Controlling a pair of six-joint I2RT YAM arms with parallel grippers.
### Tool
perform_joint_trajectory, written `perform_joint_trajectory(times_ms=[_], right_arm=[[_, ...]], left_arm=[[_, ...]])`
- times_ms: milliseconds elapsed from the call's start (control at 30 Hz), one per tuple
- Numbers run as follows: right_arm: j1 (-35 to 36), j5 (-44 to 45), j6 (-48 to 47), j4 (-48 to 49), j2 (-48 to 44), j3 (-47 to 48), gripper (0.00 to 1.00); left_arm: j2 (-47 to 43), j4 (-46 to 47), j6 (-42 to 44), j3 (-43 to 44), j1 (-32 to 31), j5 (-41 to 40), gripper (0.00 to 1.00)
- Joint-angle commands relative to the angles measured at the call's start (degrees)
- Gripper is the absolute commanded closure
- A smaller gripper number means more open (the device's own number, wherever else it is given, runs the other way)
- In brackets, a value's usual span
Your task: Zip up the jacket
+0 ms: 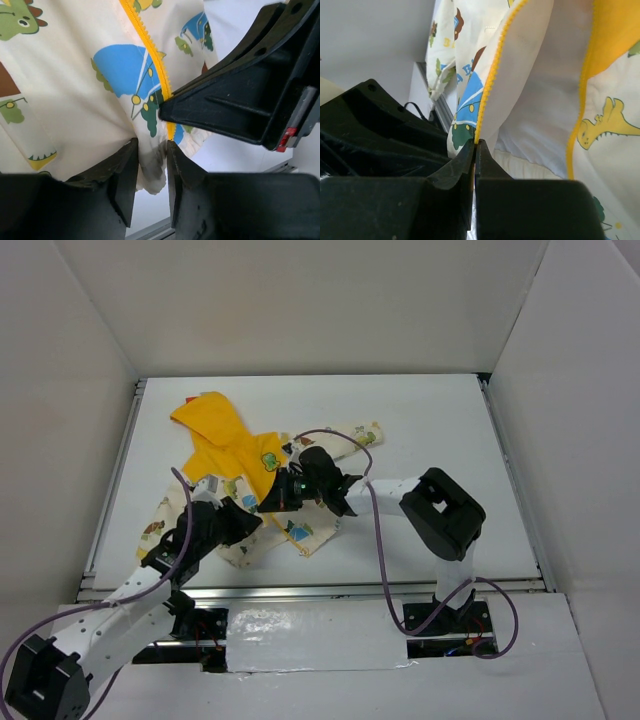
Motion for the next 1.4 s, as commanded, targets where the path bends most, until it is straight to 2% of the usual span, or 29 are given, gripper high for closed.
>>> perform_joint_trajectory(times_ms=[0, 133, 333, 433, 533, 600, 633, 667, 767, 867, 967, 1033, 1200, 1267, 1367], right_arm=[[0.13, 1.13, -3.11, -2.0, -2.95, 3.56, 1.0], [0.22, 1.92, -6.1, -6.73, -3.04, 5.32, 1.0], [0.74, 2.54, -7.42, -9.47, -3.22, 7.08, 1.0], [1.27, 2.54, -7.86, -10.26, -3.04, 7.6, 1.0], [1.8, 2.1, -7.86, -10.44, -2.69, 7.87, 1.0], [1.89, 1.84, -7.77, -10.35, -2.43, 7.87, 1.0], [1.89, 1.83, -7.77, -10.09, -2.51, 7.61, 0.97], [1.8, 1.92, -7.95, -10.0, -2.95, 7.35, 0.8], [1.45, 3.06, -9.61, -9.56, -4.35, 5.68, 0.63], [0.31, 5.16, -12.5, -11.58, -8.56, 3.57, 0.56], [0.04, 11.31, -17.07, -16.75, -12.86, 1.81, 0.48], [0.04, 16.06, -19.1, -20.62, -14.98, 0.14, 0.48], [0.74, 26.06, -24.64, -30.54, -20.79, -2.76, 0.5], [2.58, 31.07, -25.78, -36.07, -20.97, -1.81, 0.57], [6.17, 33.56, -26.32, -40.31, -18.35, -0.31, 0.67]], left_arm=[[1.41, 2.14, 2.18, 2.19, 0.13, 3.12, 0.58], [4.04, 2.23, 3.41, 2.71, 0.13, 5.14, 0.52], [6.86, 2.4, 4.03, 2.8, 0.22, 5.94, 0.72], [6.77, 2.49, 3.77, 2.63, 0.22, 5.59, 0.75], [6.33, 2.67, 4.03, 2.63, 0.22, 5.32, 0.73], [6.07, 2.93, 4.03, 2.72, 0.22, 5.41, 0.91], [5.98, 2.76, 4.12, 2.89, 0.22, 5.15, 1.0], [5.81, 2.58, 4.2, 2.98, 0.22, 5.14, 1.0], [5.02, 1.36, 3.85, 3.15, 0.22, 4.18, 1.0], [4.14, 0.47, 3.33, 3.42, 0.22, 2.6, 1.0], [3.7, -2.86, 3.33, 4.12, 0.31, 1.72, 1.0], [3.7, -5.5, 3.15, 5.26, 0.31, 1.72, 1.0], [4.75, -14.89, 2.45, 10.35, 0.57, -3.98, 1.0], [4.67, -16.48, 2.54, 12.02, 0.57, -5.31, 1.0], [3.96, -18.68, 2.45, 13.26, 0.66, -6.1, 1.0]])
